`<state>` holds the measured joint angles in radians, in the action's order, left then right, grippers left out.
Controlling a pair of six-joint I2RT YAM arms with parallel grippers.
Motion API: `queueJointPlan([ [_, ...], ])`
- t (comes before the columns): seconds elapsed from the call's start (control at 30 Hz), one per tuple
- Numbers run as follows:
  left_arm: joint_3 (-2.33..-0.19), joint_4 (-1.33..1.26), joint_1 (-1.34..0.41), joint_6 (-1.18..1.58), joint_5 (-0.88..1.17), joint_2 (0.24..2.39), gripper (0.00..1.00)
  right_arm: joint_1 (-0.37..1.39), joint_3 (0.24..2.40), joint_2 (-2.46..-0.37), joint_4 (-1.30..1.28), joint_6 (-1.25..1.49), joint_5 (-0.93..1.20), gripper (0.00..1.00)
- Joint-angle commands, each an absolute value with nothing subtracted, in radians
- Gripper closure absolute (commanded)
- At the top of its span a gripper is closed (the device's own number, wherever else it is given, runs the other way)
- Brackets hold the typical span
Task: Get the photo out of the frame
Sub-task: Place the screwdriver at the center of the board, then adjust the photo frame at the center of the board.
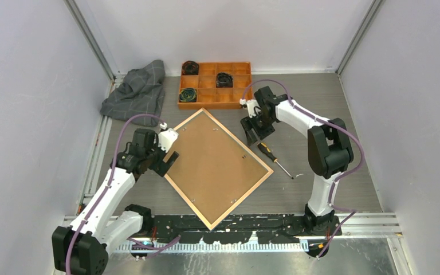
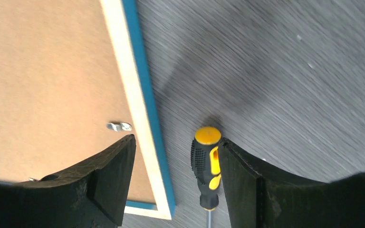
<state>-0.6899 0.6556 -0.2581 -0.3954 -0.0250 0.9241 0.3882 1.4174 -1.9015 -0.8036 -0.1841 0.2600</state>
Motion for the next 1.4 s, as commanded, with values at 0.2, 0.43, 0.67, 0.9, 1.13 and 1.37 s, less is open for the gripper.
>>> queueJointPlan([
  [0.2,-0.684,0.649,-0.230,-0.381,-0.008,0.889,0.01,0.427,1.535,-2.010,-0.701,-0.095,0.375,0.31],
  [0.43,-0.683,0.650,-0.215,-0.378,-0.005,0.886,0.01,0.438,1.526,-2.063,-0.712,-0.104,0.399,0.34],
  [0.67,-0.683,0.651,-0.205,-0.377,0.009,0.886,0.01,0.462,1.517,-2.073,-0.725,-0.087,0.385,0.52],
  [0.9,-0.682,0.648,-0.202,-0.377,0.026,0.885,0.01,0.490,1.489,-2.050,-0.712,-0.042,0.286,0.81],
  [1.13,-0.683,0.648,-0.201,-0.380,0.017,0.885,0.01,0.489,1.517,-1.966,-0.819,-0.001,0.208,0.99],
  [1.37,-0.683,0.646,-0.201,-0.379,0.009,0.884,0.01,0.492,1.436,-1.859,-0.847,0.056,0.210,0.99],
])
